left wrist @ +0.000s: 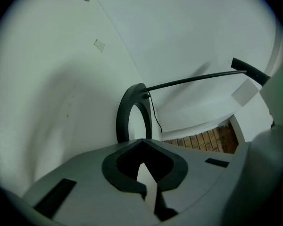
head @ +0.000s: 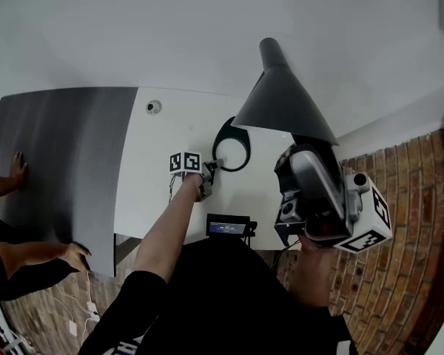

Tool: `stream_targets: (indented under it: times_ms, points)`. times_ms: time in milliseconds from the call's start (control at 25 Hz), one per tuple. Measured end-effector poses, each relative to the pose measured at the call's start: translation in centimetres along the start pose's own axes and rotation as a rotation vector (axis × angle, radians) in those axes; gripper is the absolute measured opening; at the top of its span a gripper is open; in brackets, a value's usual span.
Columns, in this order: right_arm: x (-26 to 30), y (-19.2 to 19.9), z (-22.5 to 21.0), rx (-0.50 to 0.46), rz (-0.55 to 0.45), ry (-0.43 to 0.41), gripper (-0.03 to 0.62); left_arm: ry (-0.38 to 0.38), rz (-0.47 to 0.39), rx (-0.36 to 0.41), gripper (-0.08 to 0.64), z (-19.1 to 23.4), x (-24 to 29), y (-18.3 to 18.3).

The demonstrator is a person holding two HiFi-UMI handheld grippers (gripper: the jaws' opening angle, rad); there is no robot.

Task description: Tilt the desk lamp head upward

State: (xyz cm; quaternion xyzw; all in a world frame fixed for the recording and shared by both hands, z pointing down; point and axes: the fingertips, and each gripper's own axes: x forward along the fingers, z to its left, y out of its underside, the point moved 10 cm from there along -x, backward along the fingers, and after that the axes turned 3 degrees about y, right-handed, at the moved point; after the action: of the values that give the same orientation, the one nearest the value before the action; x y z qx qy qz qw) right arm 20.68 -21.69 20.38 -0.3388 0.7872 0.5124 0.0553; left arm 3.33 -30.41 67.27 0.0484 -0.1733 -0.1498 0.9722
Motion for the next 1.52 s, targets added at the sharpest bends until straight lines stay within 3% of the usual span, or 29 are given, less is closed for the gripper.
stream_targets:
  times_ms: [720, 1040, 1520]
  points:
    - [-0.1, 0.7, 0.2, -0.013, 0.005, -0.007, 0.133, -0.032, 0.007, 0.033, 0.009, -0.3, 0.4, 0.4]
    - [-0.1, 1.3, -0.1, -0.023, 0.003, 0.002, 0.133, -0.017, 0.035, 0.048, 0.009, -0.3, 0.9, 0.7]
    - [0.5, 0.2, -0.1, 0.014, -0.01, 0.018, 0.135, -0.06, 0.124, 0.072, 0.009, -0.7, 1.3, 0.2]
